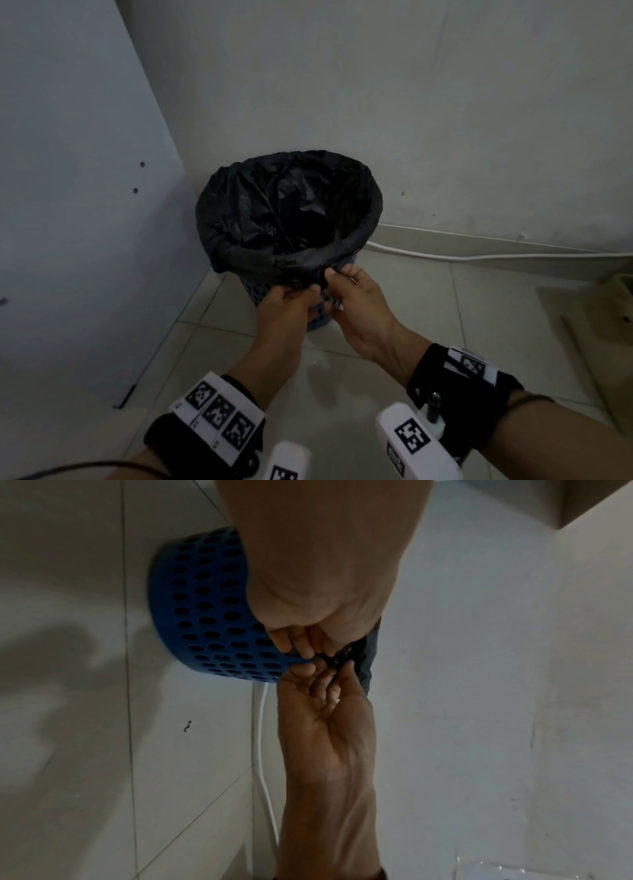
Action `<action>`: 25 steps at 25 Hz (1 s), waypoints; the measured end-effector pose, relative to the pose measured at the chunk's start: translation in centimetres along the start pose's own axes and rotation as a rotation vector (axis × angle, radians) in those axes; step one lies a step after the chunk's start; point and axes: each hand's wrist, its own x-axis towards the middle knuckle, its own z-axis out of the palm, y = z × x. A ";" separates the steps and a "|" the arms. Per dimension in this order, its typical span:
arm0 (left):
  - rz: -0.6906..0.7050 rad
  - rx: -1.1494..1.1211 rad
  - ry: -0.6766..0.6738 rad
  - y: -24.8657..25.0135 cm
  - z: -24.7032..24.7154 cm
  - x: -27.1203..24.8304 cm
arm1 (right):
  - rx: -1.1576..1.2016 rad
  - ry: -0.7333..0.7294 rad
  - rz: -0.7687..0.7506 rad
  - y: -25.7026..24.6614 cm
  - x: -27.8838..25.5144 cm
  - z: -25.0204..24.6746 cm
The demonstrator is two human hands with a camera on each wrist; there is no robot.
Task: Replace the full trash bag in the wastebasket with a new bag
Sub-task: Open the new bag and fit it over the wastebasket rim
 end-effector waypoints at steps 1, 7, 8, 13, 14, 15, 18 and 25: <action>0.012 0.007 -0.008 -0.1 0.3 0.0 | -0.009 0.037 -0.036 0.1 0.2 -0.2; 0.002 0.084 -0.027 0.2 0.5 0.4 | -0.413 0.050 -0.382 1.5 0.1 -2.0; -0.011 0.102 -0.034 0.2 0.3 0.5 | -0.527 0.026 -0.450 1.8 -0.1 -2.3; -0.084 0.076 -0.156 0.4 -0.1 0.5 | -0.709 -0.005 -0.540 1.6 0.7 -2.8; -0.094 0.072 -0.151 0.4 -0.1 0.7 | -0.746 -0.004 -0.573 1.5 0.9 -2.8; -0.101 0.069 -0.148 0.3 -0.2 1.0 | -0.780 -0.012 -0.601 1.6 1.1 -2.8; -0.102 0.082 -0.144 0.0 -0.3 1.5 | -0.866 -0.072 -0.574 1.7 1.5 -2.9; -0.086 0.017 0.000 0.6 0.4 1.5 | -0.591 -0.057 -0.556 2.1 0.9 -2.2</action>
